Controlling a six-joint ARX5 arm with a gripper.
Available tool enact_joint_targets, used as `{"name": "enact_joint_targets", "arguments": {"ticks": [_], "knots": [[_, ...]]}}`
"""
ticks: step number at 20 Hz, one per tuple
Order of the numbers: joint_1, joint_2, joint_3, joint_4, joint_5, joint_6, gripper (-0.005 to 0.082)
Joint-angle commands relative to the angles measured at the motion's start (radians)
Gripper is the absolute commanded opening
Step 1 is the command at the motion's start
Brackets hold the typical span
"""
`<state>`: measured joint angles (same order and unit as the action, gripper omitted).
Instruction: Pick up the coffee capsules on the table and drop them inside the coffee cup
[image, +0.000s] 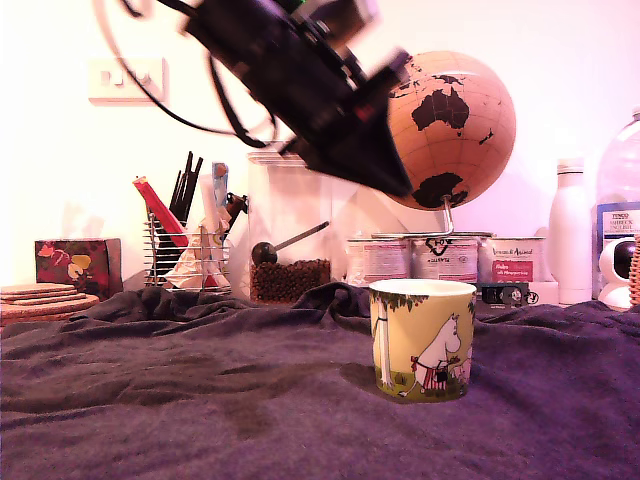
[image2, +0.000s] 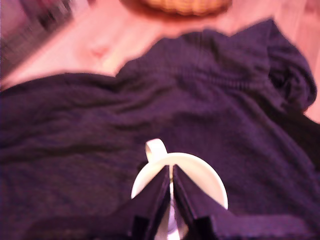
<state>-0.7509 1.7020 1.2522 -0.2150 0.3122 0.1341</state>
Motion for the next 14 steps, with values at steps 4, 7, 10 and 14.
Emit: {"name": "enact_joint_targets", "arguments": {"ticks": [4,7,10,14], "knots": [[0.080,-0.091,-0.185,0.140,0.001,-0.049,-0.0019],[0.146,-0.151,-0.297,0.235,0.001,-0.082,-0.0019],[0.206,-0.203,-0.397,0.296,0.000,-0.103,-0.0019],[0.292,-0.256,-0.503,0.347,-0.003,-0.127,-0.0019]]}}
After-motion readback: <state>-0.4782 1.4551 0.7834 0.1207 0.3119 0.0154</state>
